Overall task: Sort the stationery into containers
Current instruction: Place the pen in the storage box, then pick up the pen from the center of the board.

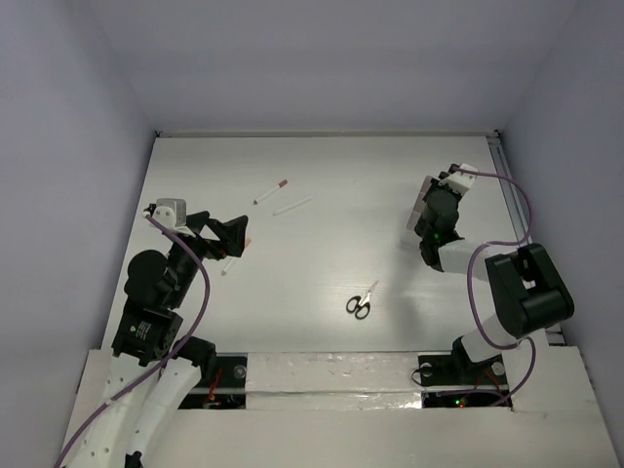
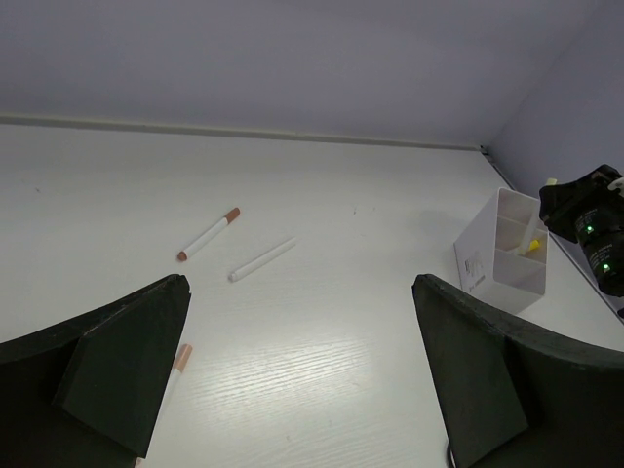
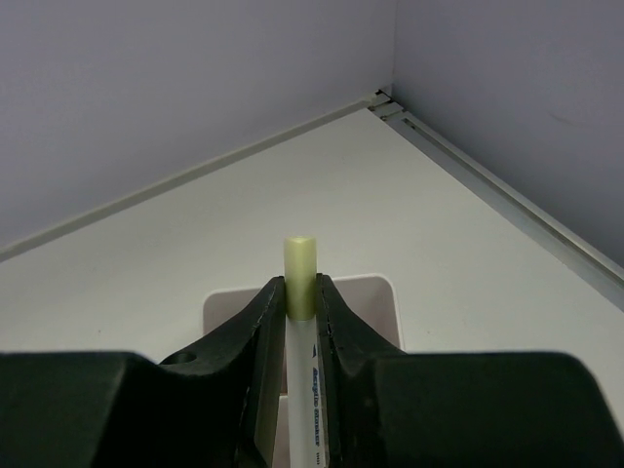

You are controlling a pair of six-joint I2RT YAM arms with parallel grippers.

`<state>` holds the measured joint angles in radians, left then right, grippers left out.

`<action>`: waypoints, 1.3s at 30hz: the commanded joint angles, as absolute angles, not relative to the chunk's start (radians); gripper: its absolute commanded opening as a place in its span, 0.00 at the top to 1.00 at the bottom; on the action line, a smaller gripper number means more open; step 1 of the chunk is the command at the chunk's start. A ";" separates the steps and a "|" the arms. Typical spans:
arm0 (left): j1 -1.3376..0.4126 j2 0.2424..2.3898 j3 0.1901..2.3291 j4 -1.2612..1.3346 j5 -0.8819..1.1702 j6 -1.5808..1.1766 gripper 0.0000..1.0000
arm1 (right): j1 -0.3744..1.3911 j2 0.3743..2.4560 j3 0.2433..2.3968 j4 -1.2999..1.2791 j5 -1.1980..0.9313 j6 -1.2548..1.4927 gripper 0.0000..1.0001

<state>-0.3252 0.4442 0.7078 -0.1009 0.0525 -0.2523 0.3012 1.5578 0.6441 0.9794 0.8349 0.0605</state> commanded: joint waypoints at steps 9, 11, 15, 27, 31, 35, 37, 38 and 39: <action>-0.319 0.445 0.736 -0.046 0.066 -0.250 0.01 | 0.296 1.532 0.646 1.012 0.845 0.086 0.73; -0.319 0.445 0.736 -0.048 0.068 -0.250 0.01 | 0.296 1.539 0.647 1.012 0.847 0.081 0.73; -0.319 0.442 0.736 -0.046 0.067 -0.252 0.01 | 0.296 1.546 0.649 1.012 0.847 0.080 0.73; -0.319 0.440 0.736 -0.046 0.071 -0.255 0.01 | 0.486 1.433 0.886 0.458 0.464 0.274 0.52; -0.319 0.431 0.736 -0.046 0.064 -0.255 0.01 | 0.630 1.572 1.050 0.272 0.298 0.357 0.52; -0.310 0.422 0.739 -0.041 0.061 -0.259 0.01 | 0.759 1.773 1.205 0.195 0.196 0.422 0.50; -0.310 0.413 0.738 -0.043 0.060 -0.261 0.01 | 0.808 1.836 1.305 0.148 0.169 0.440 0.43; -0.310 0.411 0.738 -0.043 0.060 -0.261 0.01 | 0.849 1.867 1.334 0.138 0.160 0.449 0.39; -0.310 0.410 0.739 -0.044 0.060 -0.261 0.01 | 0.871 1.918 1.360 0.130 0.138 0.459 0.34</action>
